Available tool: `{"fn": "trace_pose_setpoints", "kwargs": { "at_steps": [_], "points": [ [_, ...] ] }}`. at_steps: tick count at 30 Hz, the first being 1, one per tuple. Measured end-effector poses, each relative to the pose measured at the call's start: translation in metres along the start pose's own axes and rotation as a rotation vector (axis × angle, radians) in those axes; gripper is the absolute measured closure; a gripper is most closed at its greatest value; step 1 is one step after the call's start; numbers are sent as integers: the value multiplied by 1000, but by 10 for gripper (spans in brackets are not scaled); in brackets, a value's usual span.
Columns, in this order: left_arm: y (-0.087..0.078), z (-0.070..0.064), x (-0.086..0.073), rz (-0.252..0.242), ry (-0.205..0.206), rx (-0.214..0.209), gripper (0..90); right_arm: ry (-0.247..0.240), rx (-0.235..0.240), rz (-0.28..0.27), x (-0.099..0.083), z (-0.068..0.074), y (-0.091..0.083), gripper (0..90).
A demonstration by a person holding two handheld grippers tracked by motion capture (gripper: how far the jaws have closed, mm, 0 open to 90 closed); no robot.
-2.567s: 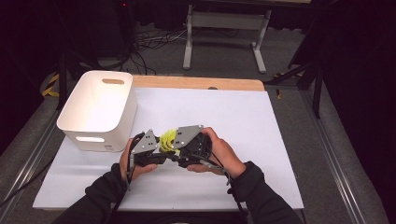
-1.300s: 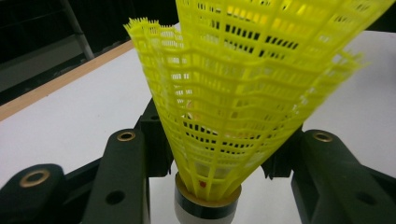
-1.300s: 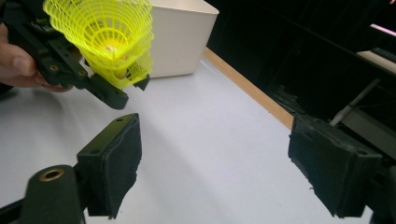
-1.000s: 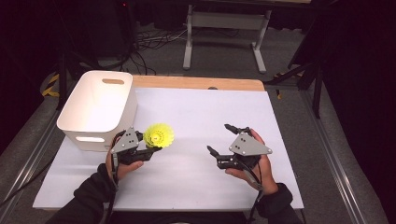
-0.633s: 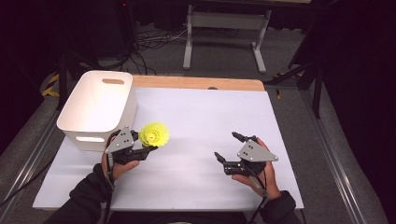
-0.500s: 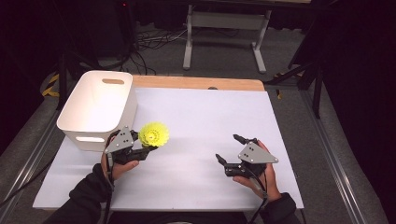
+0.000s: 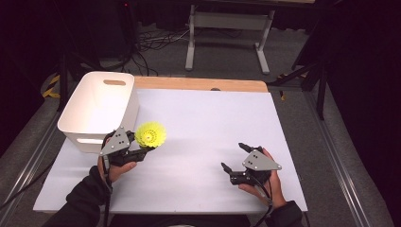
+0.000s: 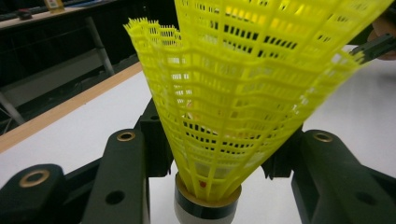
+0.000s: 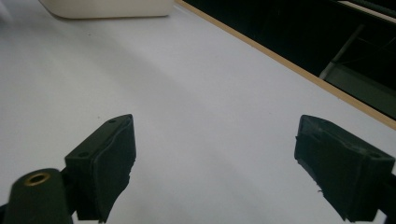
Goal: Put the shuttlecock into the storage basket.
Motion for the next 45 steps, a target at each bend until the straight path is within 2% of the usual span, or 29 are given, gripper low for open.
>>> {"fn": "trace_pose_setpoints", "kwargs": {
  "at_steps": [16, 25, 35, 40, 45],
  "points": [
    [-10, 6, 2, -7, -2, 17, 540, 18, 19, 13, -7, -3, 5, 128],
    [-27, 13, 1, -16, -14, 40, 540, 31, 35, 26, -8, -2, 7, 125],
    [-45, 21, 0, -26, -32, 75, 540, 25, 45, 19, -8, -1, 8, 128],
    [-52, 25, 0, -32, -28, 90, 540, 18, 47, 11, -7, 0, 8, 134],
    [-62, 30, 1, -26, -38, 102, 540, 31, 50, 4, -8, -2, 7, 134]
  ]
}}
Point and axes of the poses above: each handheld gripper's, and its own axes: y roughly forward along the jaws, x roughly out of its top, z roughly to its left, the point moved 2 cm from there along y, roughly forward along the jaws, and after that the axes turned 14 degrees about x, right-handed, at the moved point
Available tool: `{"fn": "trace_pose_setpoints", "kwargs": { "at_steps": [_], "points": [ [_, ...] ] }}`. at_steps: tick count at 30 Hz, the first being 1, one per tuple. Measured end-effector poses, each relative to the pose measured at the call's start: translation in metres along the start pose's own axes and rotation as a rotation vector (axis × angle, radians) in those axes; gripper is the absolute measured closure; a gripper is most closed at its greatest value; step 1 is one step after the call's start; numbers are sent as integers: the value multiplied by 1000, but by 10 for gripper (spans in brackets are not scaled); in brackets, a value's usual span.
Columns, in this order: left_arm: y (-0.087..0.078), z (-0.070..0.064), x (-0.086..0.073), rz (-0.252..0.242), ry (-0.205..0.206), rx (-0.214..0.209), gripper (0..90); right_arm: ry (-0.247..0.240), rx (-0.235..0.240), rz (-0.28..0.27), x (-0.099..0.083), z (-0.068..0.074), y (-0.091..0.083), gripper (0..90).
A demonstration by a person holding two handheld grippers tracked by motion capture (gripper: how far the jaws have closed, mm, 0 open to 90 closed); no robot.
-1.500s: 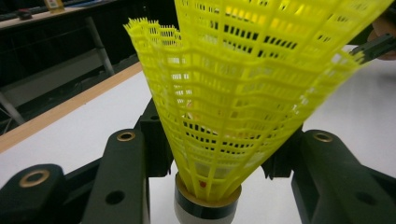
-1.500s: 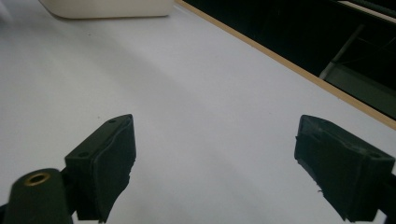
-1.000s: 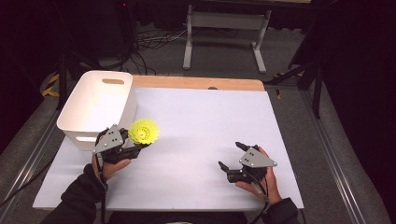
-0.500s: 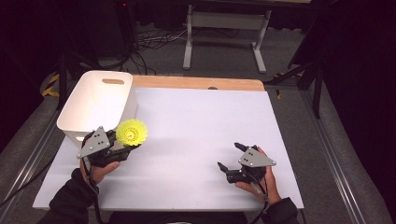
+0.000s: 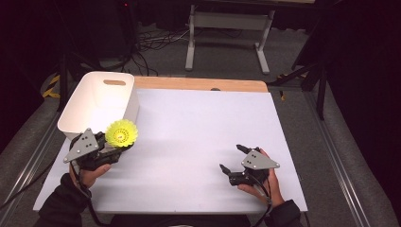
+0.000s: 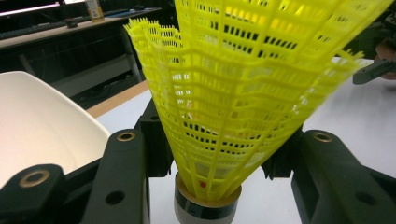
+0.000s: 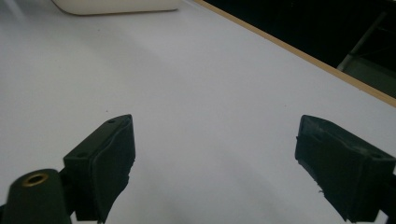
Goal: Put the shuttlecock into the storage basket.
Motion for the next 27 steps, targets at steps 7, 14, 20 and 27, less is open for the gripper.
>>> {"fn": "trace_pose_setpoints", "kwargs": {
  "at_steps": [7, 14, 20, 27],
  "points": [
    [-15, 12, 3, 2, -9, 15, 539, 24, 10, 0, -2, -3, 1, 133],
    [-32, 23, 8, 7, -12, 38, 536, 26, 15, 4, -1, -2, 3, 133],
    [-37, 28, 7, 28, -14, 38, 533, 20, 24, 13, 0, 0, 6, 132],
    [-38, 36, 10, 56, -6, 39, 532, 27, 29, 14, -1, -1, 7, 129]
  ]
}}
Point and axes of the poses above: each handheld gripper's, and its own axes: y roughly forward along the jaws, x roughly out of its top, z roughly to its left, the point moved 2 cm from there along y, roughly forward along the jaws, and after that the axes turned 14 degrees about x, right-handed, at the moved point
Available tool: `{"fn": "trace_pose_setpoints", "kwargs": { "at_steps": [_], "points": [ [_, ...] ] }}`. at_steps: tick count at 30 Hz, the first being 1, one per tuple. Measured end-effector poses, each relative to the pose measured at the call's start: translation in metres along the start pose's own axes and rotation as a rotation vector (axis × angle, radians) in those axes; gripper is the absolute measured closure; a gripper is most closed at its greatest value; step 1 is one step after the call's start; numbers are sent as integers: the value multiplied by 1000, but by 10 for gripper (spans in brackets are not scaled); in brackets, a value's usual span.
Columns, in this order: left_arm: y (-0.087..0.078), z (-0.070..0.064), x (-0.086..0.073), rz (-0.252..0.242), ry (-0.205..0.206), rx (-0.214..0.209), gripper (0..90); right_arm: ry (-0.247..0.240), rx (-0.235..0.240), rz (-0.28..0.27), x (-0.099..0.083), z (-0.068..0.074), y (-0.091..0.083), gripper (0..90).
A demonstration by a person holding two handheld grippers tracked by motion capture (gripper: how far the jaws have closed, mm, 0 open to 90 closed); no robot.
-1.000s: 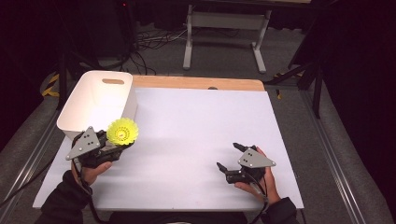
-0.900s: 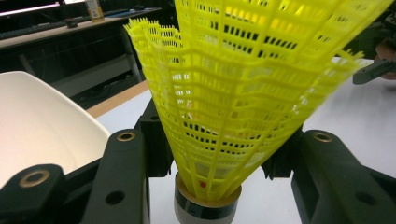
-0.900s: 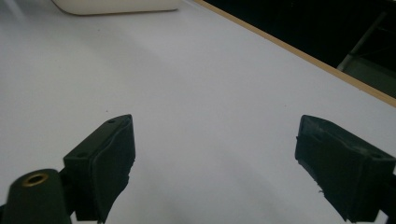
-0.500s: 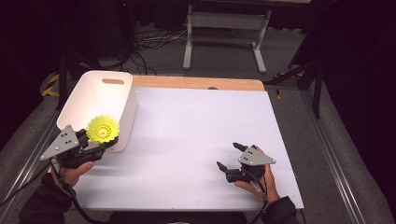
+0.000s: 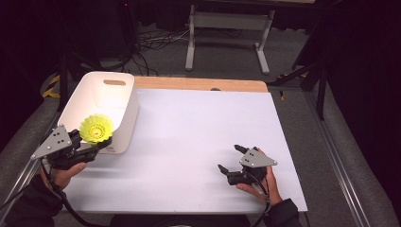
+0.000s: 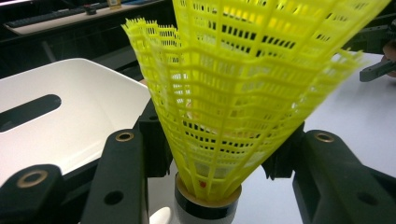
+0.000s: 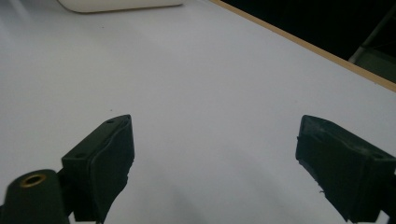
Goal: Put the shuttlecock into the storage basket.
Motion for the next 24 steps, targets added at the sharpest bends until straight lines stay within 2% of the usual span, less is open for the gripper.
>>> {"fn": "trace_pose_setpoints", "kwargs": {
  "at_steps": [8, 12, 15, 17, 24],
  "points": [
    [1, 6, 11, 9, 6, -3, 525, 1, 3, -5, 0, -1, -2, 128],
    [1, 13, 18, 15, 0, -7, 526, 3, 2, -8, 0, -1, -2, 128],
    [3, 22, 21, 28, -10, 8, 527, 1, 7, -5, 0, -2, -2, 127],
    [5, 28, 23, 30, -27, 11, 530, 1, 8, -3, 0, -2, -1, 127],
    [10, 36, 37, 28, -22, 13, 529, 1, 13, -6, 1, -3, -1, 127]
  ]
}}
Point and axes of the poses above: each handheld gripper's, and its own axes: y roughly forward along the jaws, x roughly out of its top, z roughly to its left, the point moved 2 cm from there along y, roughly forward along the jaws, and after that the axes turned 14 degrees about x, right-handed, at the moved point
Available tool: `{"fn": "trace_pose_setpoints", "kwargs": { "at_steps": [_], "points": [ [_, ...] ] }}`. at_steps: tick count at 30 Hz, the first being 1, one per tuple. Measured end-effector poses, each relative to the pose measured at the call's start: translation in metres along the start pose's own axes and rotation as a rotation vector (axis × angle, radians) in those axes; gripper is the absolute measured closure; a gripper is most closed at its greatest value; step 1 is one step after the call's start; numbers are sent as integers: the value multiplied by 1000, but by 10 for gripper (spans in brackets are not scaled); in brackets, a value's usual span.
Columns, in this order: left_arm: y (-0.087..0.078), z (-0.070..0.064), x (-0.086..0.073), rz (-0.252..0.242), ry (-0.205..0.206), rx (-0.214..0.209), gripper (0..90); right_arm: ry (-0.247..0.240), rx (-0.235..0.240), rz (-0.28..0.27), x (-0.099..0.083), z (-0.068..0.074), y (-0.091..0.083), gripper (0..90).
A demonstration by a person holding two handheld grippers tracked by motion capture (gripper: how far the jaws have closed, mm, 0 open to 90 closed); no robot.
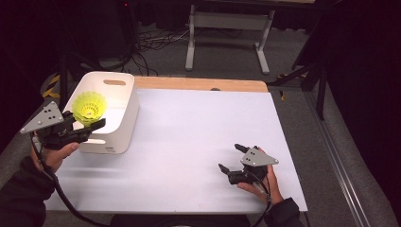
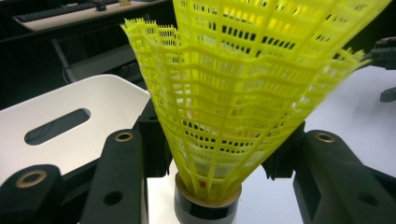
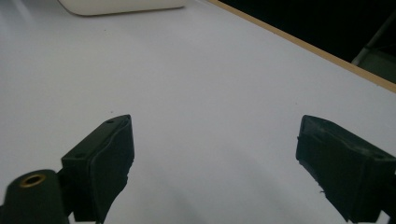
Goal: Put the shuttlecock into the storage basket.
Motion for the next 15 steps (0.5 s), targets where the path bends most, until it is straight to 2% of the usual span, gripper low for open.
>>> {"fn": "trace_pose_setpoints", "kwargs": {
  "at_steps": [2, 5, 10, 15],
  "points": [
    [2, 2, 3, 6, 9, 8, 529, -1, 3, 4, 0, 0, 1, 127],
    [5, 7, 7, 2, -11, -2, 530, -1, 8, 6, 0, 0, 1, 127],
    [13, 9, 10, 28, 15, -1, 526, 0, 8, 8, 1, -2, 2, 127],
    [21, 13, 13, 30, -23, -24, 527, -4, 14, 13, 1, -2, 3, 127]
  ]
}}
Point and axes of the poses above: each handheld gripper's, and its own axes: y roughly forward along the jaws, x roughly out of its top, z roughly to its left, the point moved 2 cm from there along y, roughly forward along the jaws, and after that the axes turned 14 degrees about x, right-handed, at the moved point
